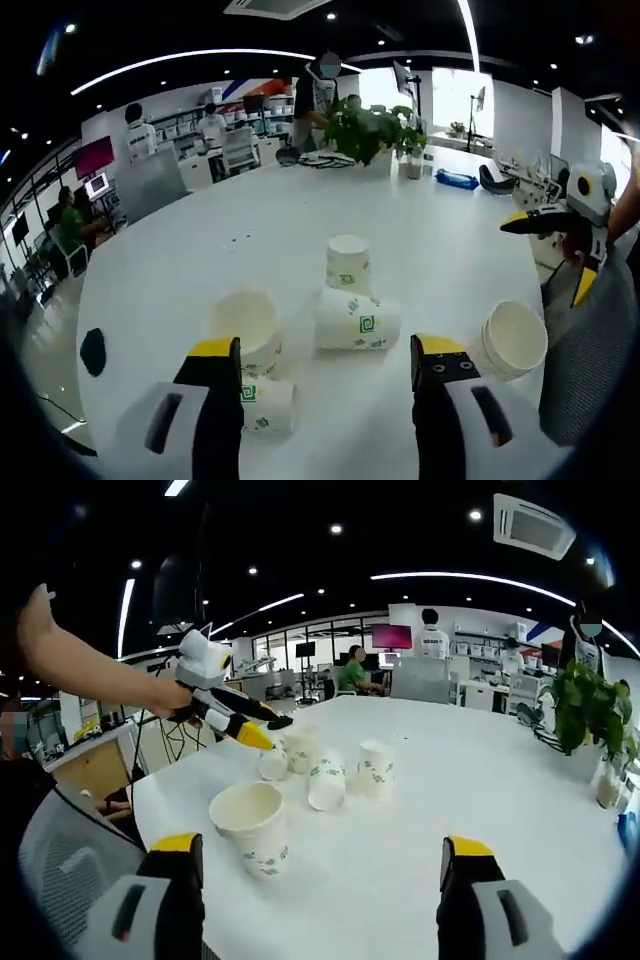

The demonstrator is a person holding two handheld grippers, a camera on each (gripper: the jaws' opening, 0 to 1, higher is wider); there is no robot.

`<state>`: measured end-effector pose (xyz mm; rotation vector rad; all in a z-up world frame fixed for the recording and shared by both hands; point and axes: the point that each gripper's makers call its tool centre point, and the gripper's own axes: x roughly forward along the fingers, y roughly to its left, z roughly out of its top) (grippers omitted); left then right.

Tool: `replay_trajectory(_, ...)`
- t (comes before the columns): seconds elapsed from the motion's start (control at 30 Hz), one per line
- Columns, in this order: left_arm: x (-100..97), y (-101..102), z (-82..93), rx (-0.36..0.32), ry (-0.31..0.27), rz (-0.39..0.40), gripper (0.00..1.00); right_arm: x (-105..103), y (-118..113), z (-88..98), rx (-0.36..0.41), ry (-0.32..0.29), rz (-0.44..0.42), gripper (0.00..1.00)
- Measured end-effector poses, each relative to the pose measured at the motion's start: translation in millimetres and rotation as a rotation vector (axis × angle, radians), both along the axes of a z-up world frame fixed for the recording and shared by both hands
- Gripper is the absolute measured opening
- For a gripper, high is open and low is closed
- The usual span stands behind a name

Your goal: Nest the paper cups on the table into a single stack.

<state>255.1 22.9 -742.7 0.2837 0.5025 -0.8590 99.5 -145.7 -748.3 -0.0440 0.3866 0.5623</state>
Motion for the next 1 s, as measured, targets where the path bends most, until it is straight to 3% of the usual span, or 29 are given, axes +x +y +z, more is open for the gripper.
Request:
replay_trajectory(0.3, 12.7, 2, -3.6, 0.038, 0.000, -0.007, 0.58, 0, -1, -4.0, -0.005, 0.018, -0.006, 1.00)
replay_trajectory(0.47, 25.6, 12, -9.0, 0.099, -0.012, 0.012, 0.41, 1, -4, -5.6, -0.004, 0.025, -0.018, 0.99)
replay_trajectory(0.57, 33.1, 17, -10.6, 0.092, -0.011, 0.034, 0.32, 1, -5, -7.2, -0.004, 0.032, -0.023, 0.99)
replay_trajectory(0.7, 35.1, 16, -9.7, 0.087, -0.011, 0.032, 0.29, 1, -5, -9.5, -0.004, 0.043, -0.019, 0.98)
replay_trajectory(1.0, 45.1, 18, -19.8, 0.158, 0.002, -0.005, 0.19, -1, -3, -12.7, -0.008, 0.056, -0.013, 0.98)
